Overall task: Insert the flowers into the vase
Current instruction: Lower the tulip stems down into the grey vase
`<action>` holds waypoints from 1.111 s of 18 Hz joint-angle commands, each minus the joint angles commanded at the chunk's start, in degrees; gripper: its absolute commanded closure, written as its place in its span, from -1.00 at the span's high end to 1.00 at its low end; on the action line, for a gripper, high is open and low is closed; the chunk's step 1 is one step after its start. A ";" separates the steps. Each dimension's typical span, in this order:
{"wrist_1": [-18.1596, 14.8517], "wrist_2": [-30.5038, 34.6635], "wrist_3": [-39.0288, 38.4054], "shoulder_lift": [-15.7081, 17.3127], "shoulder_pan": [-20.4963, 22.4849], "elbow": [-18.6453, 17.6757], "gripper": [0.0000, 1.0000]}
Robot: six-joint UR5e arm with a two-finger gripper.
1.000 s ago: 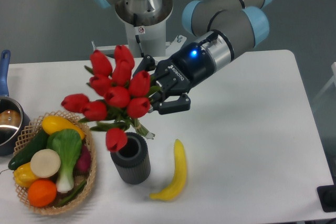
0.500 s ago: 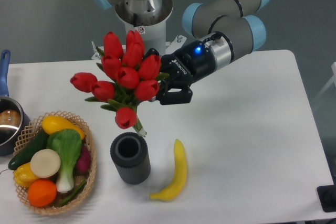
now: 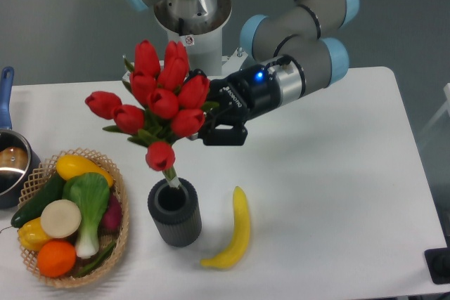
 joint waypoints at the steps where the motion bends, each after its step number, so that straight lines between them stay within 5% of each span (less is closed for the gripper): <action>1: 0.00 0.00 0.61 -0.35 -0.17 0.00 -0.27; 20: 0.00 0.35 3.70 -3.61 -0.44 -2.55 -0.27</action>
